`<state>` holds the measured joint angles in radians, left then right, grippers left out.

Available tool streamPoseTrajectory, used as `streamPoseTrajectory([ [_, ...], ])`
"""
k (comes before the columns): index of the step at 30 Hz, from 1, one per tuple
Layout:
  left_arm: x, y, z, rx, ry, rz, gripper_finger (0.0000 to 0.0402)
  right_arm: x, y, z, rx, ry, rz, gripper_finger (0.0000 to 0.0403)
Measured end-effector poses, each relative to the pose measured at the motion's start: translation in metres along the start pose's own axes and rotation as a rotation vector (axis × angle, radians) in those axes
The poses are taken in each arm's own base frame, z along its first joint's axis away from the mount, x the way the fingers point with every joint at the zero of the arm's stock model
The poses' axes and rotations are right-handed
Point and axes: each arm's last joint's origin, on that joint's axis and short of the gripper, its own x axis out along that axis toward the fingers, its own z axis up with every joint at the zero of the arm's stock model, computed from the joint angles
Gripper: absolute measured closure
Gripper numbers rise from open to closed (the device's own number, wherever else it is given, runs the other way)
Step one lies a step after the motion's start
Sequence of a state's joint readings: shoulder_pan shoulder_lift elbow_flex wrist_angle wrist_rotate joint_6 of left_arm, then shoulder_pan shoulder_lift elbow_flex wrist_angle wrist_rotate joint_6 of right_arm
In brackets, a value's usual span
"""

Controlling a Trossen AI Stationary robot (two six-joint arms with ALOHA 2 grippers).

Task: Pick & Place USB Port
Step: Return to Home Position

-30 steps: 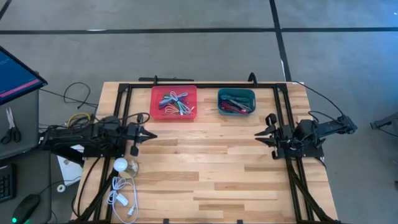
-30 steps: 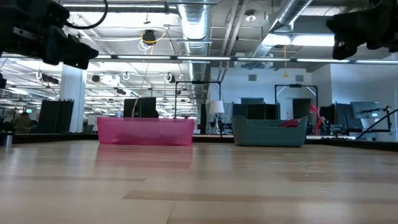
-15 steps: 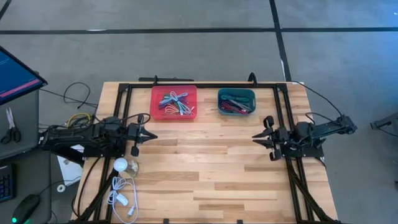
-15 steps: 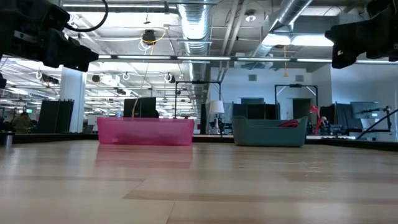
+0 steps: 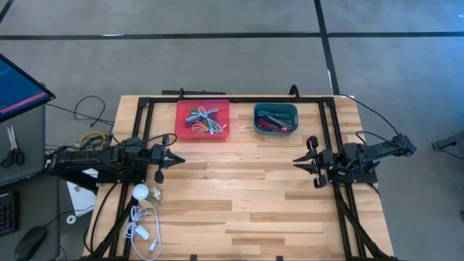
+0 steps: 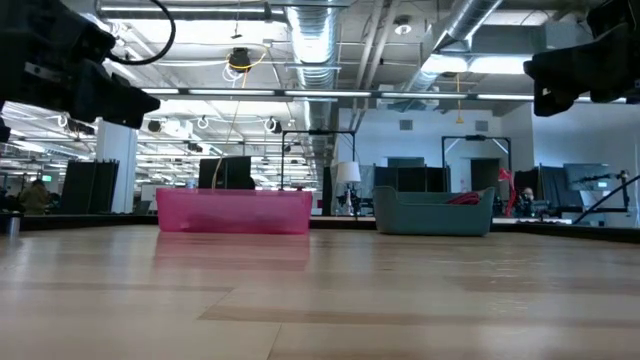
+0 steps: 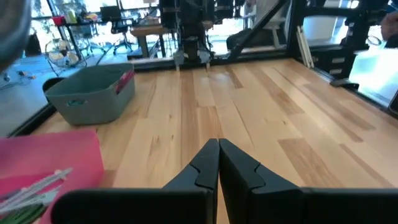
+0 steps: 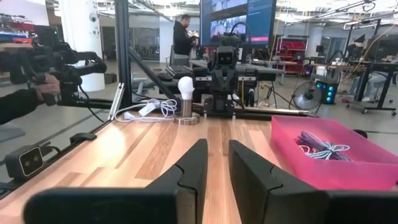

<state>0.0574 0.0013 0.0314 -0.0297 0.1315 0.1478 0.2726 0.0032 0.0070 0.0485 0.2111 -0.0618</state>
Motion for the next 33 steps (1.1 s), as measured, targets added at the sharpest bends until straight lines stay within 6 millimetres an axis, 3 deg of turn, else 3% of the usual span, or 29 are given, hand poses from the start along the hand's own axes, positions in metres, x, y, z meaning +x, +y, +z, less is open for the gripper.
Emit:
streamPoseTrajectory([
  [33,0.0014,0.0007,0.0001,-0.001,-0.014,0.020,0.0390,0.0002,0.0001,-0.0007,0.043,0.004,0.001,0.0345],
])
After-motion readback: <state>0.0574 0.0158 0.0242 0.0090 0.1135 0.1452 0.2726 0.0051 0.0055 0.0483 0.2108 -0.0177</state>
